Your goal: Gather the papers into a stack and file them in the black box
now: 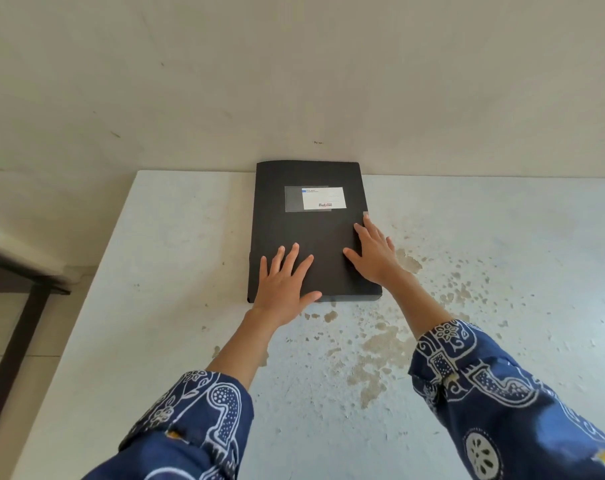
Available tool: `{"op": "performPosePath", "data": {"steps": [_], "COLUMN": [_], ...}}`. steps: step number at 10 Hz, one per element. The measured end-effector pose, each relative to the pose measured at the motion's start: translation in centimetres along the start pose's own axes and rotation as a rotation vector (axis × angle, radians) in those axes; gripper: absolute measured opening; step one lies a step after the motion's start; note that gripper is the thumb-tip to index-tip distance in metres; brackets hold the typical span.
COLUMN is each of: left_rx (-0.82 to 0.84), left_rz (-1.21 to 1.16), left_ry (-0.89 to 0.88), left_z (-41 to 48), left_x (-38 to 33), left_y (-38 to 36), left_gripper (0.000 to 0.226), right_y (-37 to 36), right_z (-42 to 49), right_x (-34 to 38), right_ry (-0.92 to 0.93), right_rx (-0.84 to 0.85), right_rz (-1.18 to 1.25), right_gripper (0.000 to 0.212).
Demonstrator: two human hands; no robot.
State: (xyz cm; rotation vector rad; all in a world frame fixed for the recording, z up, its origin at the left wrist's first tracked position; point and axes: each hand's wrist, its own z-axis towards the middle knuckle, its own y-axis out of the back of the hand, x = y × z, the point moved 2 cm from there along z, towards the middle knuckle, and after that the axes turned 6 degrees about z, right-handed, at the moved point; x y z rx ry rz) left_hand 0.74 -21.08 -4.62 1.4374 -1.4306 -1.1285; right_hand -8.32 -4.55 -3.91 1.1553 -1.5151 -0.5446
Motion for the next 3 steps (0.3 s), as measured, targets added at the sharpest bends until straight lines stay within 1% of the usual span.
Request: {"op": "performPosePath", "data": {"steps": [1,2,3], "left_rx": [0.001,-0.105,-0.221], "left_rz": [-0.069,-0.162,-0.250], "left_ry": [0.004,0.025,0.023], "left_z": [-0.5,-1.7,-3.7], "left_x": [-0.1,0.0,-0.4], "left_y": [1.7,3.5,5.1], "left_gripper": [0.061,0.049,0.041], "right_y": [2.0,4.1,7.2], "right_z": [-2.0,-4.5,-7.9], "right_x": [1.2,2.1,3.4], "right_ry": [0.035,0.115,0.224], "right_rx": [-0.081,-0.172,-0.308], "right_rz": [0.106,0.229,0.321], "right_gripper": [0.045,0.033,0.020]}}
